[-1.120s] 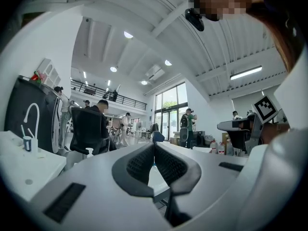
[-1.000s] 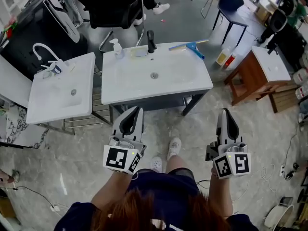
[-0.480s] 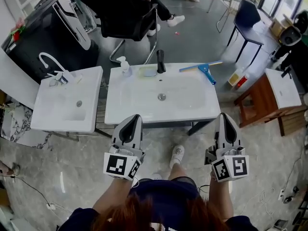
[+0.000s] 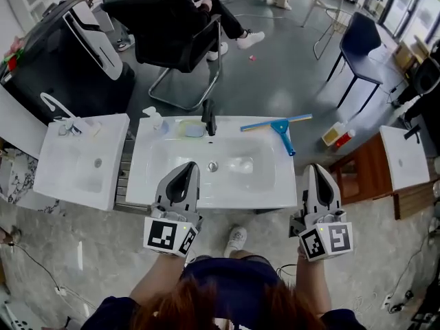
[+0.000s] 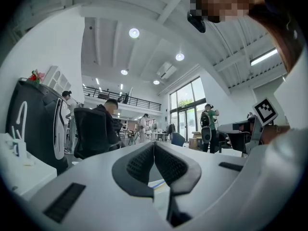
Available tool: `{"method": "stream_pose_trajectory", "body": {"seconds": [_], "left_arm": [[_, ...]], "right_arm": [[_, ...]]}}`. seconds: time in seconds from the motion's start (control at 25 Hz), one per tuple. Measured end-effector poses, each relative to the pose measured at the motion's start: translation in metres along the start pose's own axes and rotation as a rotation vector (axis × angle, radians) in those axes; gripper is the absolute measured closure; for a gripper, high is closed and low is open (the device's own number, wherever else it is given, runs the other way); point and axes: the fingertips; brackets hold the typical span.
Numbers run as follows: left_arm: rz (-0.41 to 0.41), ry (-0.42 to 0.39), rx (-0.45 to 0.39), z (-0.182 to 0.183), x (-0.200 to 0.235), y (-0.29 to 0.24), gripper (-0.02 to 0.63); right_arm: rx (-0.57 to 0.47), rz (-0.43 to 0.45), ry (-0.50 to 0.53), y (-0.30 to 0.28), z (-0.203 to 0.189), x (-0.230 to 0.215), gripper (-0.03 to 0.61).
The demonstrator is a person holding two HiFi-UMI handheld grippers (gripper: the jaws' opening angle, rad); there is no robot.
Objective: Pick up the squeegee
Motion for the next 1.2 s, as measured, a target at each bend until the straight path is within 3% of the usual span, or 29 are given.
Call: {"method": "stream_pose_trajectory", "body": {"seconds": [0.44, 0.96, 1.2], "left_arm": [[-0.009, 0.005, 0.046, -0.016, -0.001, -0.082, 0.593], [-0.196, 0.017, -0.021, -0.008, 0.04, -0.182, 0.592], [-0.221, 0.033, -0.015, -0.016, 0.046, -0.21, 0.592]], "right_arm": [[0.039, -0.013, -0.04, -0.067, -0.007, -0.057, 0.562], [-0.011, -0.136, -0.008, -0.144, 0.0, -0.063, 0.561], [0.006, -0.165, -0.009, -0.161, -0.007, -0.072, 0.561]]}}
Point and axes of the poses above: the fingertips, and each gripper's own axes: y backward along the fingers, x to its left, z out of its top, and after that the axes turned 8 degrees about -y, right-handed
